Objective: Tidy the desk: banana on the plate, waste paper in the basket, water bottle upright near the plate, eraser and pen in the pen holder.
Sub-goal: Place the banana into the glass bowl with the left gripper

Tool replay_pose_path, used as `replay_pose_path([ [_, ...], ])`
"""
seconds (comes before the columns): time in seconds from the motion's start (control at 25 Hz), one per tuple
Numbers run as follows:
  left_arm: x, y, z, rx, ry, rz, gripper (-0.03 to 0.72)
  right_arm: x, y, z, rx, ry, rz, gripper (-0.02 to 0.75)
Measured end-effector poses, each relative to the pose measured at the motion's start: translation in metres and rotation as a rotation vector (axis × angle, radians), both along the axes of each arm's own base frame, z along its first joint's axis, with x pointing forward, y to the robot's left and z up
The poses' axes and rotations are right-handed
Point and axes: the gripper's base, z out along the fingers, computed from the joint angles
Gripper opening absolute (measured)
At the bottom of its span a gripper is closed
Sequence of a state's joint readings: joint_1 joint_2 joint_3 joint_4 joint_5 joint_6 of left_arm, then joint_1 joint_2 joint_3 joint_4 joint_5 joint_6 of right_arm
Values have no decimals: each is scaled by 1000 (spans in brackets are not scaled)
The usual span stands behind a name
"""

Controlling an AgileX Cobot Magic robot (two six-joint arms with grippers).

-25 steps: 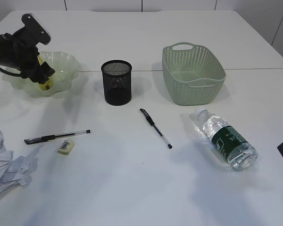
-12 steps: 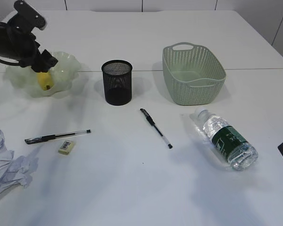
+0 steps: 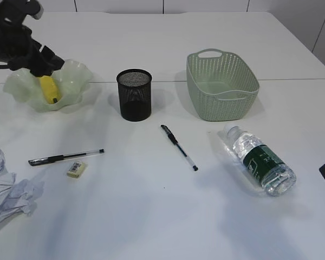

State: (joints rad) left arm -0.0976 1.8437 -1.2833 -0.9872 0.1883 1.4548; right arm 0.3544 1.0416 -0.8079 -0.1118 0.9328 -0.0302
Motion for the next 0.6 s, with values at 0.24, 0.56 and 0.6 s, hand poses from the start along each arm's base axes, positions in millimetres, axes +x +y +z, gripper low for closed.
replay_pose_path([
  [0.24,-35,3,19,-13,-13,5,506,0,0,0,-1,-1,0,501],
  [0.56,-79,7,45,-9,-43,-11,490,0,0,0,-3,3,0,501],
  [0.6,-86,7,46,-16,-41,-5,490,0,0,0,-4,5,0,501],
])
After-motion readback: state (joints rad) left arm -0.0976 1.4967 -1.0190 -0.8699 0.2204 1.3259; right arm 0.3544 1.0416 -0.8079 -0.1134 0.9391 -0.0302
